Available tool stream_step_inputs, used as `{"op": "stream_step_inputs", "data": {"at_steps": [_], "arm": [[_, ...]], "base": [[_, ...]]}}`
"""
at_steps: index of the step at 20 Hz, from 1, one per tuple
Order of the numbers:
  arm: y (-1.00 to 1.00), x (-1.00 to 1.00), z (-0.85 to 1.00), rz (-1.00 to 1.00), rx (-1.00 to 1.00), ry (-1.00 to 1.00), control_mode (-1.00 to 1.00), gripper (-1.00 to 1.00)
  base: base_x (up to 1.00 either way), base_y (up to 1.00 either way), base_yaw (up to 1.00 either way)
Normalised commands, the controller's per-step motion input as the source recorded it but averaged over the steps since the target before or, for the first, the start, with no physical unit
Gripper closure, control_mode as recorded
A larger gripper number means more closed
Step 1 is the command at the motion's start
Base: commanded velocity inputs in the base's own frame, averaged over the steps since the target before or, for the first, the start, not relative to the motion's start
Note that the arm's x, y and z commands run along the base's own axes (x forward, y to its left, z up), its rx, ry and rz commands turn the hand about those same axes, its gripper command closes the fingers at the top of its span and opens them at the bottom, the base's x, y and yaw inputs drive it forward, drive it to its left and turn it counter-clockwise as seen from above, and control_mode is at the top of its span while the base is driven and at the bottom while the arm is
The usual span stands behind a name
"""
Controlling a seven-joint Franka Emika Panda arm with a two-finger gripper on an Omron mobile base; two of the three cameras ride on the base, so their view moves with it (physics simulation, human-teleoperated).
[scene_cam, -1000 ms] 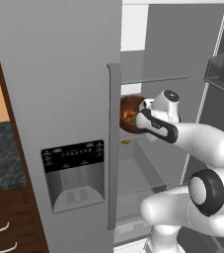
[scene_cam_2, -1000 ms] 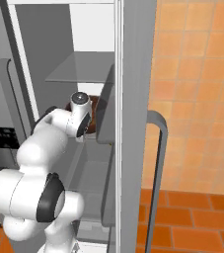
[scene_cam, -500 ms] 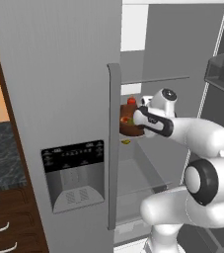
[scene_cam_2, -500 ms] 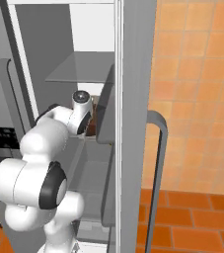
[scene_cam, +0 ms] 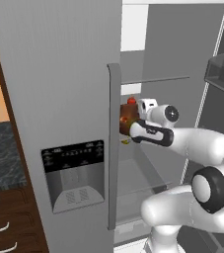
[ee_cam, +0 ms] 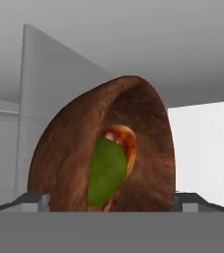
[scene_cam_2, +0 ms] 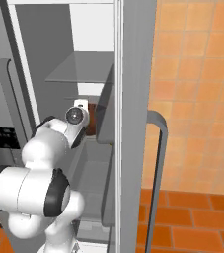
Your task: Pick the chicken drumstick and lime from their plates and place them in the bowl. Then put the bowl in the fridge.
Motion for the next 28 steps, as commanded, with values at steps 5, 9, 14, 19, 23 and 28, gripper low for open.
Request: {"op": "stream_step_inputs", "data": {"at_steps": [5,9,14,19,23,28], "arm": [[0.00,-0.62,0.30,-0.17,0.00,0.00,-1.00,-1.00],[0.00,-0.76,0.89,-0.14,0.00,0.05,-1.00,-1.00],[0.00,-0.40,0.86,-0.07,0.00,0.10,-1.00,-1.00],[-0.33,-0.45,0.14,0.00,0.10,0.24,-1.00,-1.00],[0.01,-0.83,0.35,0.00,0.02,0.29,-1.00,-1.00],[0.07,-0.94,0.22,0.00,-0.02,0.21,-1.00,-1.00]], "base": [[0.00,0.00,0.00],[0.00,0.00,0.00],[0.00,0.00,0.00],[0.00,0.00,0.00],[0.00,0.00,0.00],[0.00,0.00,0.00]]}}
